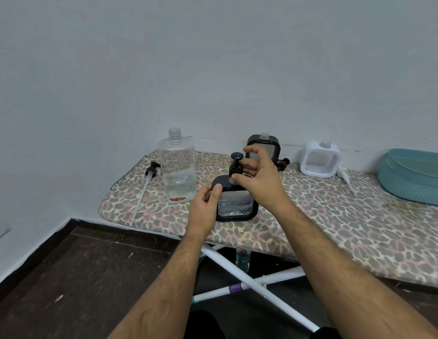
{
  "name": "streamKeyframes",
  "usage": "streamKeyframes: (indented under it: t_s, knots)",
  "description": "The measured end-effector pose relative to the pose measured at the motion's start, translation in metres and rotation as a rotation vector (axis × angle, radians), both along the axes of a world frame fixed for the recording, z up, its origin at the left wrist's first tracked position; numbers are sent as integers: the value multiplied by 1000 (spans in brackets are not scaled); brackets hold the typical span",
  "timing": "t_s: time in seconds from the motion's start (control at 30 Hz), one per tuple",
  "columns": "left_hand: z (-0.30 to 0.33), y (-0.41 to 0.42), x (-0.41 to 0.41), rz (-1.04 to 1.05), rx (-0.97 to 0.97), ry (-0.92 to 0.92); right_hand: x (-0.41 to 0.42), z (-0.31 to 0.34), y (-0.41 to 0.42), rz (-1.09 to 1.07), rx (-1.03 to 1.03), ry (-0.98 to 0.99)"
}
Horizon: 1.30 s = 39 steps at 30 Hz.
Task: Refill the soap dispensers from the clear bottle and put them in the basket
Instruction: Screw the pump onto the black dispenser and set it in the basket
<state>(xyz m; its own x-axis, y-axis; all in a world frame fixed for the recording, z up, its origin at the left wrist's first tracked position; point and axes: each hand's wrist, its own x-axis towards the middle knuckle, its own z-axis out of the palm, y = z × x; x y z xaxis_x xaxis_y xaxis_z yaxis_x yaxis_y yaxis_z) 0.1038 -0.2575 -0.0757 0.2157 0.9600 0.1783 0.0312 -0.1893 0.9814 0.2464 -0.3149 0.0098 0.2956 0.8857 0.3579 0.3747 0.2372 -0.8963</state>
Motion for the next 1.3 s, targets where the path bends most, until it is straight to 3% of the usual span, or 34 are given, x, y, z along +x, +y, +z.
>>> streamKeyframes:
  t_s: [0.47, 0.83, 1.2, 1.3]
  knots:
    - [-2, 1, 0, -12, 10, 0, 6, -5, 0, 28, -63, -22]
    - [0, -1, -1, -23, 0, -7, 22, 24, 5, 252, -191, -60]
    - [2, -3, -1, -27, 10, -44, -10, 13, 7, -146, -140, -419]
    - [3, -3, -1, -31, 11, -49, -12, 14, 8, -117, -170, -363]
